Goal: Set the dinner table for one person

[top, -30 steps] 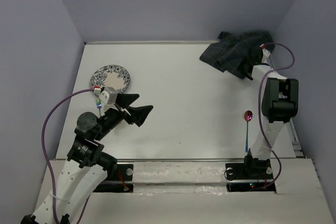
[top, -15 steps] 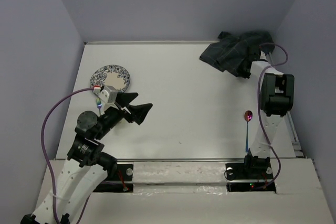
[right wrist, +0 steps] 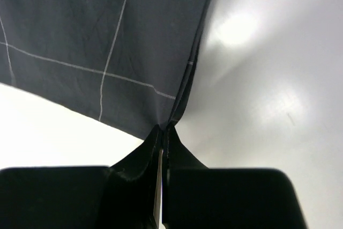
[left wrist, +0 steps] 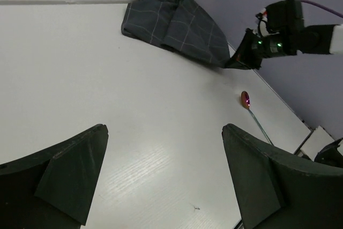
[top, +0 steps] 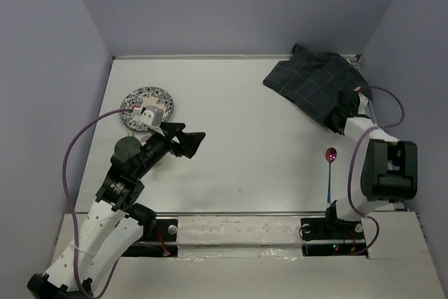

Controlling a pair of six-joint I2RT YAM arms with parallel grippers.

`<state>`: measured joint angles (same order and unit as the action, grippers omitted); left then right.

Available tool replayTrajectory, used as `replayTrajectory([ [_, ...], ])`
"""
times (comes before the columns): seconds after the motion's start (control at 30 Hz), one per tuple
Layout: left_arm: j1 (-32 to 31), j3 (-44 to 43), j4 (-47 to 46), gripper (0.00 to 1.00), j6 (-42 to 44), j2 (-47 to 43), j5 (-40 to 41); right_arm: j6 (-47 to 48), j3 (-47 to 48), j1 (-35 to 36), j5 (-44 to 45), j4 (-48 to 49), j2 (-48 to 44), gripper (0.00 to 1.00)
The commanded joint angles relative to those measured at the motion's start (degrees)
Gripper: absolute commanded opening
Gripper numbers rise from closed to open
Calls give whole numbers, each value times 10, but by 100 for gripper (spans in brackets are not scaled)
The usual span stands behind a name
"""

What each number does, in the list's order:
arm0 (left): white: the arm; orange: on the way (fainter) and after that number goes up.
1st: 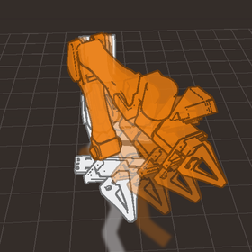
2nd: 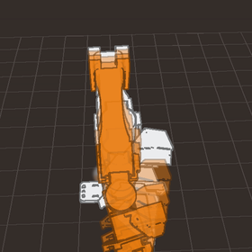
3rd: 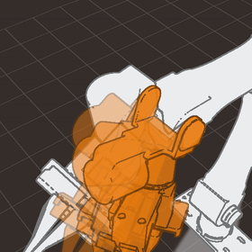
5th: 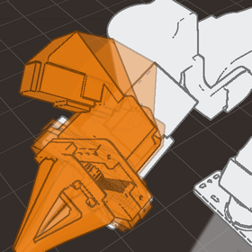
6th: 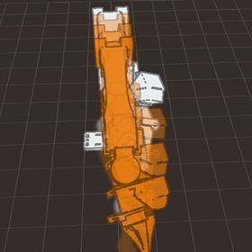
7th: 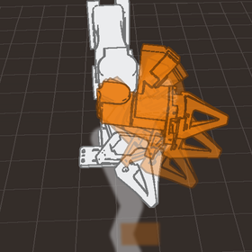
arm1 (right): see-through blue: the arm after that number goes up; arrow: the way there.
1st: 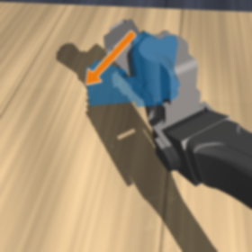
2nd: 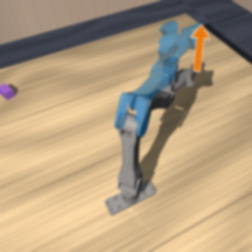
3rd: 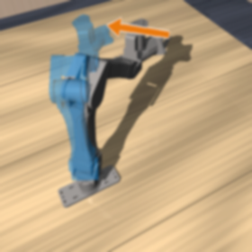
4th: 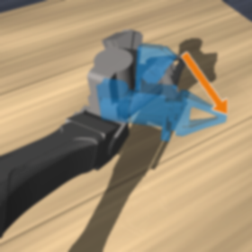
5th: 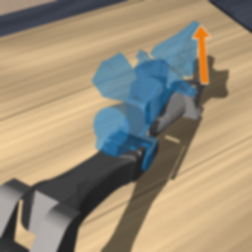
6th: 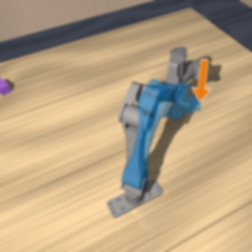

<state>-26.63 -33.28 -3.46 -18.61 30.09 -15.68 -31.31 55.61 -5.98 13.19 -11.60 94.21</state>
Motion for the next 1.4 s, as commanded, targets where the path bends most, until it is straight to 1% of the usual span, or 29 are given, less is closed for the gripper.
replayTrajectory([
  [0.0,-2,-24,-28,99,-59,30,5,-35,-117,-3,16,57,-126,0],
  [0.03,-3,-22,-43,99,-83,51,0,-34,-152,-3,16,61,-178,0],
  [0.1,-9,-24,-61,99,-106,74,6,-32,-177,-3,40,48,-222,0],
  [0.13,-25,-26,-81,99,-124,96,30,-31,-188,-3,50,46,-264,0],
  [0.17,-39,-28,-88,99,-130,109,49,-30,-200,-3,57,40,-283,0],
  [0.2,-53,-38,-100,99,-136,124,92,-33,-203,-3,72,23,-301,0],
  [0.23,-86,-42,-109,99,-140,157,112,-31,-205,-3,77,22,-321,0],
  [0.27,-104,-45,-119,99,-143,177,131,-29,-207,-3,81,22,-352,0],
  [0.3,-121,-49,-130,99,-145,197,152,-19,-205,-3,86,22,-363,0],
  [0.33,-137,-59,-145,99,-147,247,199,-17,-201,-3,101,17,-372,0],
  [0.4,-170,-76,-162,99,-153,306,223,-3,-191,-3,113,15,-385,0],
  [0.43,-187,-98,-177,99,-157,365,247,1,-189,-3,120,13,-386,0],
  [0.47,-187,-110,-185,99,-158,394,262,3,-187,-3,125,11,-386,0],
  [0.5,-200,-142,-195,99,-160,452,291,2,-189,-3,133,10,-391,0],
  [0.57,-204,-184,-203,99,-159,512,311,2,-191,-3,131,10,-399,0],
  [0.6,-204,-233,-204,99,-151,540,345,0,-192,-3,124,10,-409,0],
  [0.63,-203,-262,-205,99,-149,601,359,0,-193,-3,119,10,-413,0],
  [0.67,-201,-291,-205,98,-145,634,367,-2,-194,-3,112,9,-417,0],
  [0.7,-197,-323,-204,90,-143,667,371,-7,-195,-3,106,9,-420,0],
  [0.73,-195,-392,-190,89,-143,735,381,-8,-198,-3,94,10,-424,0],
  [0.8,-191,-466,-157,85,-157,801,391,-11,-199,-3,82,10,-426,0],
  [0.83,-186,-530,-136,84,-167,859,390,-10,-200,-3,69,10,-425,0],
  [0.87,-185,-560,-125,84,-172,885,392,-11,-201,-3,69,10,-425,0],
  [0.9,-180,-619,-102,84,-177,932,395,-9,-200,-3,72,11,-427,0],
  [1.0,-168,-709,-56,81,-203,995,392,-2,-201,-3,75,12,-441,0],
  [1.03,-159,-755,-38,81,-208,1032,391,2,-200,-3,76,12,-444,0],
  [1.13,-149,-825,3,80,-235,1088,384,4,-200,-3,70,14,-448,0],
  [1.3,-134,-883,12,79,-255,1141,368,3,-204,-3,59,21,-444,0],
  [1.37,-129,-932,34,78,-266,1174,356,3,-204,-3,56,22,-445,0],
])
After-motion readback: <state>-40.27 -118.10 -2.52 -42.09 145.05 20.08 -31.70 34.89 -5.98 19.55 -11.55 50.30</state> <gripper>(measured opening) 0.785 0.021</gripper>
